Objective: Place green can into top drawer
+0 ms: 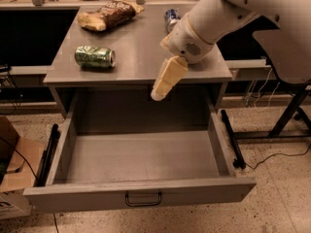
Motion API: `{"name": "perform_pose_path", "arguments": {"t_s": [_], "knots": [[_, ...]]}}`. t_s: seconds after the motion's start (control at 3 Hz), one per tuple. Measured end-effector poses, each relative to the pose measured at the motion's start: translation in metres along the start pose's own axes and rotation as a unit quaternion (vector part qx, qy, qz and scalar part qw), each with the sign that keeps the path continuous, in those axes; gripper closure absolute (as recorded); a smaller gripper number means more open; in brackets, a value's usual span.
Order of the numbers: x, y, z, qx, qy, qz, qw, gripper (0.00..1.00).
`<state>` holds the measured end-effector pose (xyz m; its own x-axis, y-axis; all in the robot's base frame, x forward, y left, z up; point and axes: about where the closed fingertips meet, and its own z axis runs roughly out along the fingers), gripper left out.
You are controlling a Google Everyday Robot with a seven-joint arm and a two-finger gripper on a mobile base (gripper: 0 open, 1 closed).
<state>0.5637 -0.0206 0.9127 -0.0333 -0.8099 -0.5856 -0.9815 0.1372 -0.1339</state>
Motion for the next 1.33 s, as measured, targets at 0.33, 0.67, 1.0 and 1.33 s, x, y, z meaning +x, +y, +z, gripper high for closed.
{"name": "perform_pose_path", "arguments": {"t_s": [0.33, 0.67, 1.0, 1.33], "knots": [[-0.034, -0.015, 0.047, -0.026, -0.036, -0.018, 0.9989, 0.00], [-0.064, -0.029, 0.085, -0.052, -0.071, -0.032, 0.9956, 0.00], [-0.084, -0.042, 0.111, -0.068, -0.093, -0.042, 0.9924, 0.00], [-0.100, -0.057, 0.129, -0.077, -0.104, -0.053, 0.9902, 0.00]]}}
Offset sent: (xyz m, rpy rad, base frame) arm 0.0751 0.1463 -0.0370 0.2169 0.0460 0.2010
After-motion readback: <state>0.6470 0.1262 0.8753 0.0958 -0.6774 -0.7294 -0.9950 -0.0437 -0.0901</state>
